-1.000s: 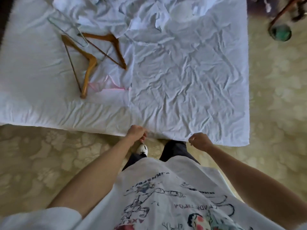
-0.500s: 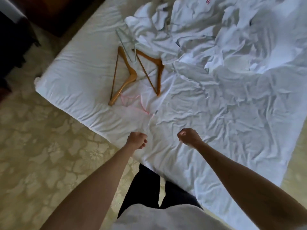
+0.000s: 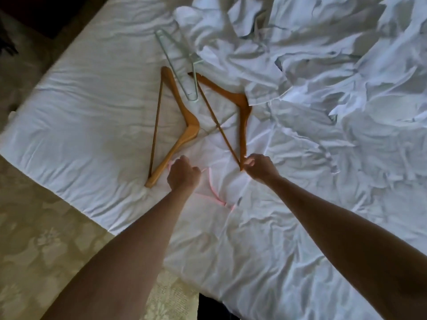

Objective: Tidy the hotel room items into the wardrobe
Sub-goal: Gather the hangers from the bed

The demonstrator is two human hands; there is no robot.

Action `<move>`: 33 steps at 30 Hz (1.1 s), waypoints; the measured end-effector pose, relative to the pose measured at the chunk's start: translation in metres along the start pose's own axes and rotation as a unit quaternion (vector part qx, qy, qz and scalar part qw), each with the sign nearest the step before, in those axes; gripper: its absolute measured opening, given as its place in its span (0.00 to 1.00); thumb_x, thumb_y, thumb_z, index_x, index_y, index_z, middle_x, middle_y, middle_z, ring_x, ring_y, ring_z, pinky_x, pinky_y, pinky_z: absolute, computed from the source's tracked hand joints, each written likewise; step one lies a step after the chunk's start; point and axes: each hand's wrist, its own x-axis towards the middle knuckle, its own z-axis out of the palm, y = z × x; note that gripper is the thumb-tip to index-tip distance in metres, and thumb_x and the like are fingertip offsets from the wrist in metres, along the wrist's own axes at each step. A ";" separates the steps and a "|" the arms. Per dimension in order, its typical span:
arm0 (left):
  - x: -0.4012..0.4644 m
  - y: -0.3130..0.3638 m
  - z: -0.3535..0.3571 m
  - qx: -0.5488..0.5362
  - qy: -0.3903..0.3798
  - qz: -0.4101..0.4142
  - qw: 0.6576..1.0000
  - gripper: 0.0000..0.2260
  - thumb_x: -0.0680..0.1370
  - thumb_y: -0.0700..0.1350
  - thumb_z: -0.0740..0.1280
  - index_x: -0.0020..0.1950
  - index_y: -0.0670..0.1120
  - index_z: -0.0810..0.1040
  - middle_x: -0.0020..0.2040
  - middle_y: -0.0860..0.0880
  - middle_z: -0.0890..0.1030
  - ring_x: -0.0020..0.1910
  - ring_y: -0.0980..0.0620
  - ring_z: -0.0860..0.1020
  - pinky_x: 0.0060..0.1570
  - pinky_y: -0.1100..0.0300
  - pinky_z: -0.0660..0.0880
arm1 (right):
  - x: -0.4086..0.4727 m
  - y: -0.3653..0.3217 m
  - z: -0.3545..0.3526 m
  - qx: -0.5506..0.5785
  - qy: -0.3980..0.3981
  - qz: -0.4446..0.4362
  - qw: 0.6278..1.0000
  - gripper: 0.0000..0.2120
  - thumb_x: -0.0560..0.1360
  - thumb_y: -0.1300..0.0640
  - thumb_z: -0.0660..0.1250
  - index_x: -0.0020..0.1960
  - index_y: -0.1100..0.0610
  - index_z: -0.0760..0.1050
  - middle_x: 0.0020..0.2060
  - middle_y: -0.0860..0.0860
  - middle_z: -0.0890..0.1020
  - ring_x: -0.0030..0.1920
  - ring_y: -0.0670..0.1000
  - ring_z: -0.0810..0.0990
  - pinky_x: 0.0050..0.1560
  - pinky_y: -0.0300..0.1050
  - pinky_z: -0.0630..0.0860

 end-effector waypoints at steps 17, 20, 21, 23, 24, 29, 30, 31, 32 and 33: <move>0.136 -0.031 0.048 0.064 0.083 0.029 0.994 0.10 0.80 0.51 0.65 0.56 0.47 0.75 0.52 0.45 0.83 0.51 0.44 0.81 0.43 0.56 0.67 | 0.133 0.009 0.081 0.070 0.267 -0.027 0.961 0.14 0.80 0.56 0.63 0.63 0.60 0.68 0.43 0.65 0.82 0.44 0.67 0.81 0.41 0.52 0.71; 0.120 -0.032 0.047 0.050 0.078 0.038 0.995 0.11 0.81 0.53 0.64 0.57 0.48 0.76 0.52 0.47 0.83 0.51 0.46 0.82 0.43 0.58 0.67 | 0.119 0.020 0.078 0.117 0.244 -0.026 0.962 0.14 0.80 0.54 0.63 0.63 0.59 0.70 0.42 0.61 0.82 0.43 0.65 0.81 0.42 0.54 0.78; 0.112 -0.034 0.049 0.042 0.075 0.041 0.995 0.11 0.81 0.54 0.63 0.57 0.48 0.76 0.52 0.47 0.83 0.52 0.46 0.81 0.44 0.58 0.69 | 0.112 0.027 0.079 0.130 0.233 -0.020 0.963 0.13 0.80 0.54 0.63 0.62 0.58 0.70 0.41 0.58 0.82 0.42 0.63 0.81 0.42 0.54 0.78; 0.096 -0.039 0.056 0.027 0.068 0.045 0.996 0.11 0.82 0.55 0.62 0.56 0.49 0.76 0.51 0.48 0.84 0.52 0.47 0.81 0.48 0.55 0.73 | 0.094 0.044 0.083 0.153 0.218 -0.008 0.964 0.11 0.80 0.54 0.64 0.60 0.58 0.72 0.39 0.54 0.80 0.41 0.61 0.81 0.41 0.52 0.77; 0.086 -0.042 0.061 0.022 0.064 0.044 0.997 0.10 0.82 0.55 0.62 0.55 0.50 0.76 0.51 0.48 0.83 0.52 0.46 0.81 0.50 0.53 0.75 | 0.084 0.055 0.086 0.162 0.216 -0.001 0.963 0.10 0.80 0.55 0.64 0.58 0.58 0.72 0.38 0.54 0.80 0.41 0.62 0.81 0.40 0.51 0.76; 0.035 -0.043 0.087 -0.014 0.044 0.016 0.999 0.10 0.79 0.54 0.68 0.52 0.48 0.75 0.59 0.43 0.81 0.51 0.42 0.82 0.45 0.54 0.75 | 0.030 0.113 0.103 0.197 0.224 0.046 0.953 0.06 0.78 0.56 0.69 0.50 0.56 0.73 0.31 0.51 0.80 0.34 0.58 0.79 0.37 0.55 0.75; 0.026 -0.043 0.092 -0.027 0.042 0.006 0.999 0.10 0.79 0.54 0.68 0.51 0.48 0.75 0.58 0.42 0.82 0.51 0.41 0.82 0.45 0.54 0.75 | 0.020 0.125 0.105 0.198 0.225 0.056 0.952 0.06 0.77 0.55 0.69 0.50 0.55 0.73 0.31 0.51 0.80 0.33 0.57 0.78 0.36 0.54 0.75; 0.018 -0.042 0.098 -0.037 0.041 -0.005 0.998 0.11 0.79 0.55 0.67 0.50 0.48 0.73 0.54 0.42 0.83 0.51 0.40 0.82 0.45 0.53 0.76 | 0.011 0.135 0.105 0.199 0.225 0.067 0.952 0.07 0.77 0.55 0.70 0.50 0.55 0.74 0.30 0.50 0.80 0.32 0.56 0.78 0.35 0.52 0.74; 0.012 -0.043 0.104 -0.046 0.041 -0.012 0.998 0.12 0.79 0.57 0.66 0.48 0.49 0.72 0.51 0.42 0.84 0.50 0.40 0.82 0.46 0.52 0.76 | 0.004 0.146 0.106 0.202 0.227 0.075 0.950 0.07 0.76 0.55 0.71 0.51 0.56 0.75 0.30 0.50 0.80 0.33 0.56 0.79 0.36 0.51 0.74; 0.006 -0.043 0.110 -0.055 0.042 -0.015 0.998 0.14 0.79 0.59 0.65 0.46 0.49 0.71 0.48 0.43 0.84 0.50 0.41 0.82 0.45 0.52 0.76 | -0.002 0.156 0.106 0.206 0.229 0.081 0.948 0.07 0.76 0.56 0.71 0.51 0.57 0.76 0.31 0.51 0.81 0.34 0.57 0.79 0.36 0.50 0.74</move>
